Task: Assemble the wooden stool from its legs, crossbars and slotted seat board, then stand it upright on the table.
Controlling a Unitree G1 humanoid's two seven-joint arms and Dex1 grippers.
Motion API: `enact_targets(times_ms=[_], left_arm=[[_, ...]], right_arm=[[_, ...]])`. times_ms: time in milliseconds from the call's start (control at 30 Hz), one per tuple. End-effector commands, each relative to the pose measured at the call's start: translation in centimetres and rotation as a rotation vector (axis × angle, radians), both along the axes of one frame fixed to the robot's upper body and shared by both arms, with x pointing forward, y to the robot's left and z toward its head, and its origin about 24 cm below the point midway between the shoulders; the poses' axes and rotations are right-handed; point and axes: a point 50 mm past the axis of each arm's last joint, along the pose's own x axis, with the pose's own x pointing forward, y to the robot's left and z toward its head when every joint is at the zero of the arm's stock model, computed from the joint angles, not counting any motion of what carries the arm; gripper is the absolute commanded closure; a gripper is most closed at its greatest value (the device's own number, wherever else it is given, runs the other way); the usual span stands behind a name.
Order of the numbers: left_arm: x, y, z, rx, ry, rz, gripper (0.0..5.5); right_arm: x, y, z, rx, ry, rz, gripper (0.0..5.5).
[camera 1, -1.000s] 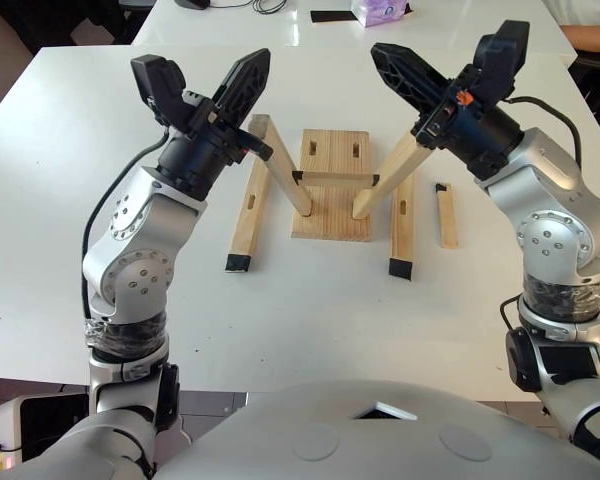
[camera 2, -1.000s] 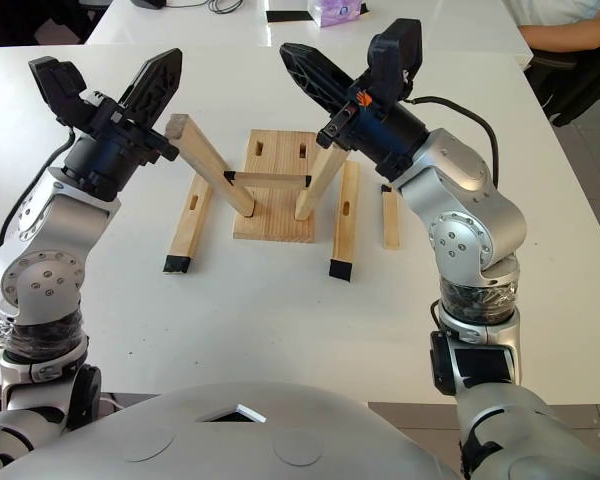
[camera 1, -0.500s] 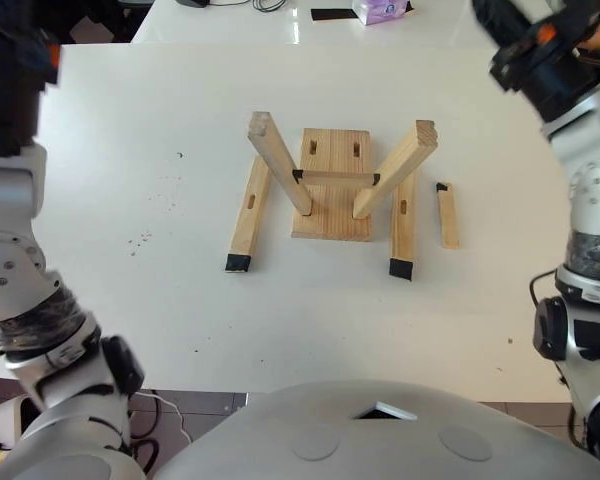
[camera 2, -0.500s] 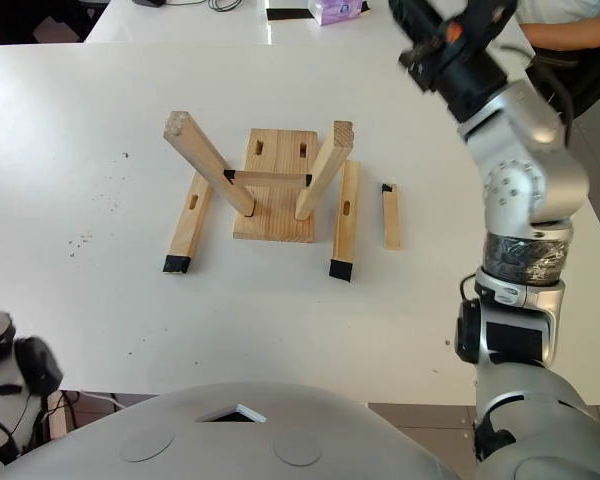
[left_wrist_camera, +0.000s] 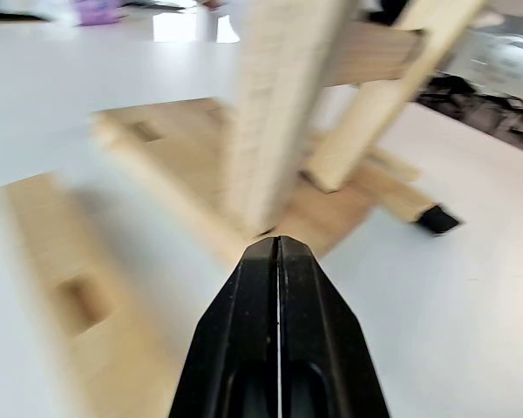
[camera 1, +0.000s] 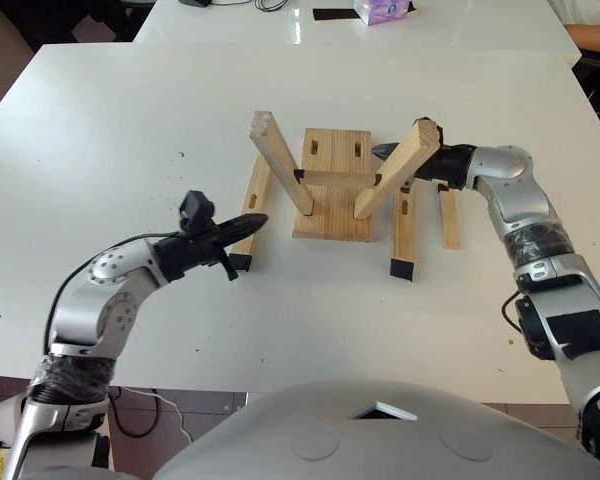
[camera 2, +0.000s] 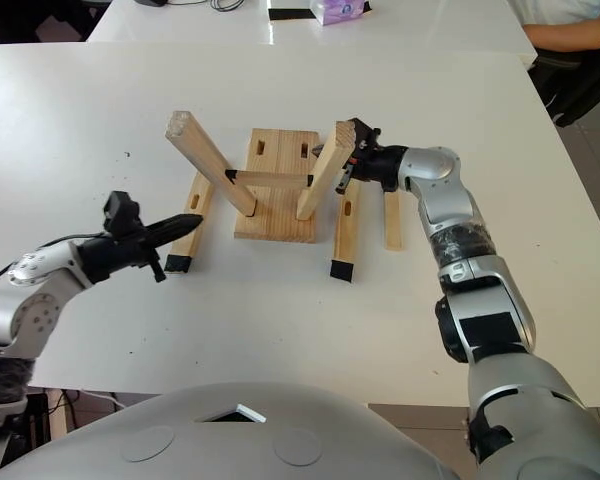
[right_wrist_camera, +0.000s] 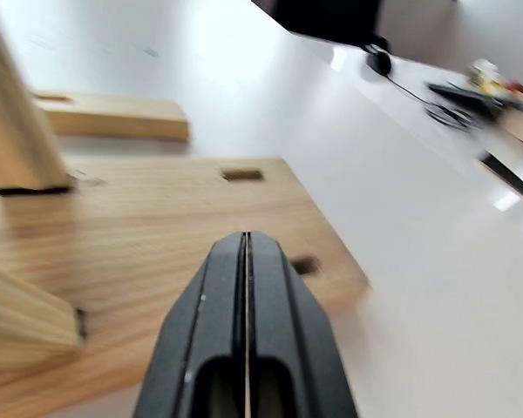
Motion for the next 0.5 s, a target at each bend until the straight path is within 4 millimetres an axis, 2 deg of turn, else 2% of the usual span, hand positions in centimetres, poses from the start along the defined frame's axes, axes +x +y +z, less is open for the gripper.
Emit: enact_targets(times_ms=[33, 200, 333, 500], left_arm=[[1.2, -2.7, 0.0, -0.022, -0.039, -0.08, 5.5], [2.7, -2.9, -0.3, -0.002, -0.067, -0.044, 5.5], [3.4, -1.7, -0.5, 0.056, -0.085, 0.003, 5.5], [4.2, -0.4, -0.2, 0.099, -0.111, 0.046, 5.5]], right_arm=[[-1.0, 0.7, -0.8, -0.058, 0.071, 0.173, 5.47], [-2.1, 1.7, -1.1, -0.023, 0.122, 0.277, 5.47], [-3.2, 3.3, -1.6, 0.062, 0.171, 0.299, 5.47], [-5.7, 5.6, -2.2, 0.209, 0.262, 0.283, 5.47]])
